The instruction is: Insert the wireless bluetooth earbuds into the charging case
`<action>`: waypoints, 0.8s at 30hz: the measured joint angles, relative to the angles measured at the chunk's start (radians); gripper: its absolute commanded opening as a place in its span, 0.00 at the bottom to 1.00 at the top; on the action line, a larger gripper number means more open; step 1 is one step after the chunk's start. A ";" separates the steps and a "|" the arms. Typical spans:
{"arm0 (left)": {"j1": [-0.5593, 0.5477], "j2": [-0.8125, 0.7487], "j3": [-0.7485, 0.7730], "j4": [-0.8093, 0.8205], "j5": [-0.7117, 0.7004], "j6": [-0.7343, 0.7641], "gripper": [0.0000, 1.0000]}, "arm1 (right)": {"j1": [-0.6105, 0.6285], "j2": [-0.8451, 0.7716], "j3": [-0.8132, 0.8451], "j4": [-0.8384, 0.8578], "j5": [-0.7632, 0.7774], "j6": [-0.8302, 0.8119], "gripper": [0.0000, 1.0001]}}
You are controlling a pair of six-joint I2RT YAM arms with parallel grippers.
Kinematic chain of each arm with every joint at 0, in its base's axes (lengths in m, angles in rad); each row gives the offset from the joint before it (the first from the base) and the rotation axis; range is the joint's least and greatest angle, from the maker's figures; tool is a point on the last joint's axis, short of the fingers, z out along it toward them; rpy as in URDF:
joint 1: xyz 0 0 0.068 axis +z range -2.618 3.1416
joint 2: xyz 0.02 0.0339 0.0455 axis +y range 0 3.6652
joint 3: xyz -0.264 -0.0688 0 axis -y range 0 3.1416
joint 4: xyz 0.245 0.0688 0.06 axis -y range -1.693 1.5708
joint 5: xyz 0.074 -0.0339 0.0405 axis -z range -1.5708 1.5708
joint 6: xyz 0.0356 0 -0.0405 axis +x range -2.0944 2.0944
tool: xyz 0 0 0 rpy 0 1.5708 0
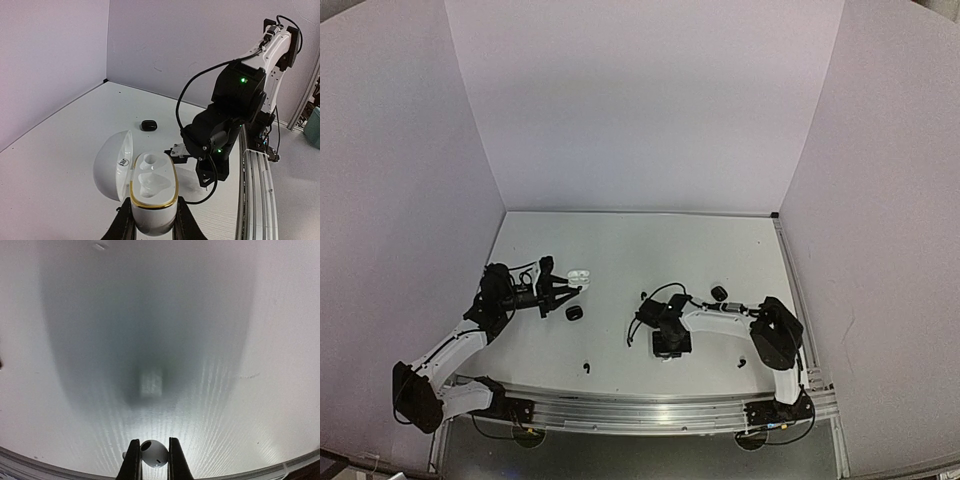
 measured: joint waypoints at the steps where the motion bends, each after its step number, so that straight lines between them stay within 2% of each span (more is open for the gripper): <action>1: 0.000 0.000 0.000 0.000 0.004 0.001 0.00 | 0.000 -0.003 0.031 0.002 0.023 -0.030 0.00; 5: 0.000 0.000 -0.007 0.026 0.034 0.015 0.00 | 0.007 -0.057 0.193 0.013 0.152 -0.230 0.00; 9: 0.000 0.000 -0.021 0.042 0.065 0.046 0.00 | 0.025 -0.156 0.316 0.125 0.243 -0.459 0.00; 14: -0.001 0.000 -0.021 0.052 0.085 0.125 0.00 | 0.070 -0.272 0.330 0.367 0.270 -0.739 0.00; 19: -0.002 0.000 -0.021 0.053 0.085 0.185 0.00 | 0.112 -0.307 0.256 0.651 0.214 -0.981 0.00; 24: -0.002 0.000 -0.021 0.059 0.085 0.213 0.00 | 0.126 -0.277 0.235 0.772 0.140 -1.144 0.00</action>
